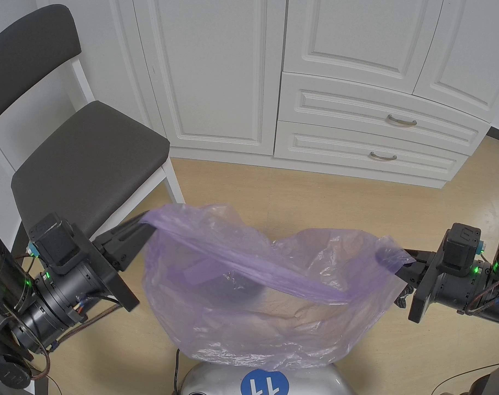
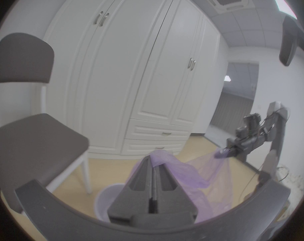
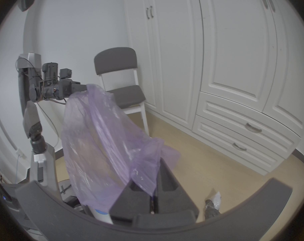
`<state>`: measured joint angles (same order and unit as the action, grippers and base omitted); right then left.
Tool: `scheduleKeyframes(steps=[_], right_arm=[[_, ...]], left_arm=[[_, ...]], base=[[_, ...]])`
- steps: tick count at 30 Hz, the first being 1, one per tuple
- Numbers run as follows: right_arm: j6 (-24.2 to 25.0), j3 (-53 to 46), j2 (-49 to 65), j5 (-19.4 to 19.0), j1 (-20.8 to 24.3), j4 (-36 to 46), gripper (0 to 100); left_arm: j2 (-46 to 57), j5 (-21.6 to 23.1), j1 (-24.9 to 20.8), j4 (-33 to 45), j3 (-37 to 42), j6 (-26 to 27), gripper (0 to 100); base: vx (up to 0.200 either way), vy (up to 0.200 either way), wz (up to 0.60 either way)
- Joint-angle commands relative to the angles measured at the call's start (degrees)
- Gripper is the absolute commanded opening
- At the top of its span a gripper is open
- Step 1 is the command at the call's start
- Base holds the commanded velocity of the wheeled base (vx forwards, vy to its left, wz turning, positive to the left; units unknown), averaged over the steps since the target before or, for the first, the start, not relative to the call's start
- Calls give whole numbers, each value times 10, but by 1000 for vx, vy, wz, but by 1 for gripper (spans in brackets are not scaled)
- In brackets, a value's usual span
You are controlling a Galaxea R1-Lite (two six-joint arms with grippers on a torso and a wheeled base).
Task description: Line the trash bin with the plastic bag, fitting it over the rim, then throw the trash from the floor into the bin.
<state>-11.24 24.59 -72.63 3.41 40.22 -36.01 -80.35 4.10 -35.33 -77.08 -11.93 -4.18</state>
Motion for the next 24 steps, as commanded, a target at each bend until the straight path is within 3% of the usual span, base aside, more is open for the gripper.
scheduleKeyframes(steps=[1, 8, 11, 12, 16, 22, 24], right_arm=[[30, 22, -14, -1, 65, 18, 0], [120, 28, -68, 0, 126, -48, 0], [130, 29, -81, 0, 130, -64, 0], [157, 29, -120, 0, 138, -114, 0], [180, 28, -168, 1, 146, -164, 0], [187, 33, -193, 8, 149, -166, 0], [218, 46, -202, 9, 149, -165, 0]], left_arm=[[-17, -45, -124, -4, -34, -58, 0], [-48, -51, -144, -5, -28, -96, 0], [-53, -54, -144, -10, -27, -100, 0], [-69, -68, -143, -33, -29, -116, 0], [-97, -84, -140, -67, -33, -123, 0], [-122, -84, -137, -106, -18, -121, 0], [-126, -84, -131, -106, -7, -116, 0]], base=[[0, 0, 0], [0, 0, 0], [0, 0, 0], [0, 0, 0], [0, 0, 0], [0, 0, 0], [0, 0, 0]])
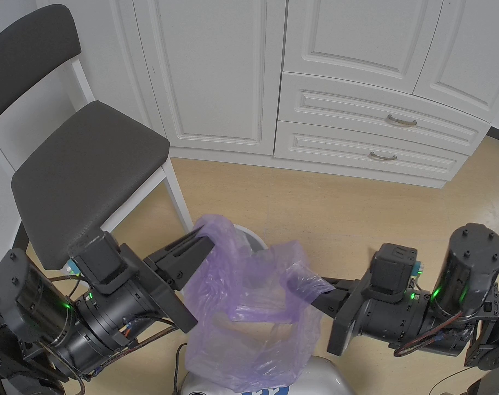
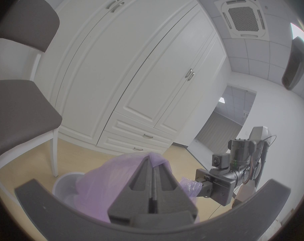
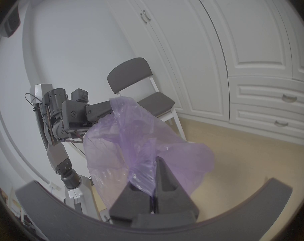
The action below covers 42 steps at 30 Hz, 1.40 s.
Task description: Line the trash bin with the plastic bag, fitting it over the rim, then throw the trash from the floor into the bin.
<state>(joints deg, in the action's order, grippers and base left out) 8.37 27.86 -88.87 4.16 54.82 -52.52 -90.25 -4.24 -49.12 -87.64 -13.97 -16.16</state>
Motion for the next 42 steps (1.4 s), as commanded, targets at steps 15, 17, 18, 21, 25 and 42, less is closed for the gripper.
scheduleKeyframes(steps=[15, 17, 18, 21, 25, 42], right_arm=[[96, 89, -106, 28, -21, 0, 0], [120, 103, -116, 29, -24, 0, 0], [132, 111, -123, 29, -28, 0, 0], [156, 127, -142, 26, -40, -1, 0], [193, 148, -163, 22, -49, -1, 0], [232, 182, -275, 11, -89, -72, 0]], left_arm=[[-102, -1, 64, -1, -36, -11, 0], [-116, -2, 75, -1, -49, -43, 0], [-122, -3, 84, -1, -55, -64, 0], [-139, -3, 104, -2, -82, -107, 0], [-145, -1, 120, -1, -89, -125, 0], [-252, 1, 133, -2, -108, -180, 0]], base=[[0, 0, 0], [0, 0, 0], [0, 0, 0], [0, 0, 0], [0, 0, 0], [0, 0, 0]])
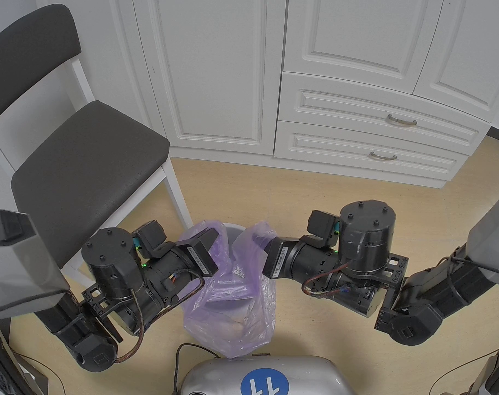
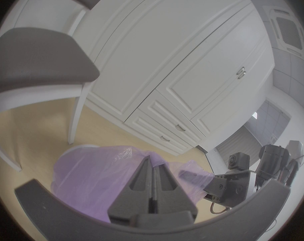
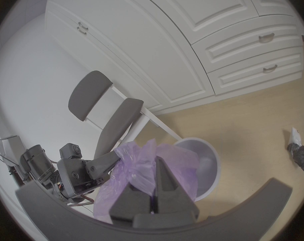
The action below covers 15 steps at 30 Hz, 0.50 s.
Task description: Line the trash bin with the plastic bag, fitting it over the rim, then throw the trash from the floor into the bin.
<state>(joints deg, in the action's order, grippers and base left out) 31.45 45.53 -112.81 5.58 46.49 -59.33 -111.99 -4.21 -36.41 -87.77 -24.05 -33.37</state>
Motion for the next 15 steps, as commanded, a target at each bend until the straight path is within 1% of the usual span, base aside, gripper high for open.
scheduleKeyframes(steps=[1, 3, 5, 9, 15], right_arm=[[1, 8, -43, -3, -8, -3, 0], [1, 9, -46, -3, -10, -4, 0], [1, 10, -52, -3, -15, -4, 0], [1, 12, -59, -3, -17, -4, 0], [6, 33, -102, -3, -25, -6, 0]], left_arm=[[-48, 2, 8, 0, -19, -29, 0], [-54, 3, 11, 0, -23, -36, 0], [-80, 3, 25, 0, -42, -59, 0], [-96, 3, 28, 0, -51, -79, 0], [-129, 2, 29, 0, -72, -88, 0]], base=[[0, 0, 0], [0, 0, 0], [0, 0, 0], [0, 0, 0], [0, 0, 0]])
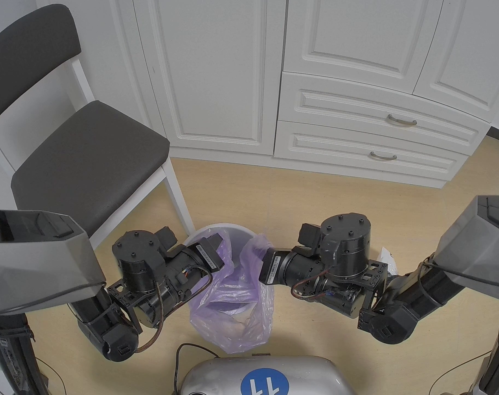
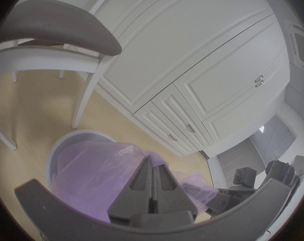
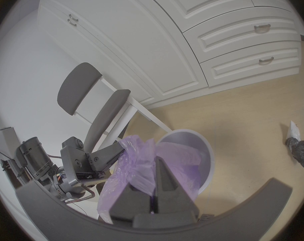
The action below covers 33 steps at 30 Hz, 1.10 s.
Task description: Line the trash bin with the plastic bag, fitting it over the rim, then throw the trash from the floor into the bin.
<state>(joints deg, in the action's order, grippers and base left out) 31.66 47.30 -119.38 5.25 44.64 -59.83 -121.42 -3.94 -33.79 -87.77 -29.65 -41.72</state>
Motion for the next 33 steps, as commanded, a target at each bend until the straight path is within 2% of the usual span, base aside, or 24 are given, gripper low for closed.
scheduleKeyframes(steps=[1, 5, 11, 24, 33], right_arm=[[5, 17, -39, 0, -8, -1, 0], [26, 35, -61, 0, -19, -1, 0], [62, 63, -85, 0, -33, -11, 0], [167, 148, -180, 10, -60, -84, 0], [188, 176, -189, 24, -77, -100, 0]], left_arm=[[-38, -1, 4, 0, -19, -6, 0], [-67, -5, 22, 1, -46, -30, 0], [-88, 16, 66, 2, -68, -67, 0], [-145, 21, 110, 2, -108, -68, 0], [-136, 21, 141, 1, -119, -69, 0]], base=[[0, 0, 0], [0, 0, 0], [0, 0, 0], [0, 0, 0], [0, 0, 0]])
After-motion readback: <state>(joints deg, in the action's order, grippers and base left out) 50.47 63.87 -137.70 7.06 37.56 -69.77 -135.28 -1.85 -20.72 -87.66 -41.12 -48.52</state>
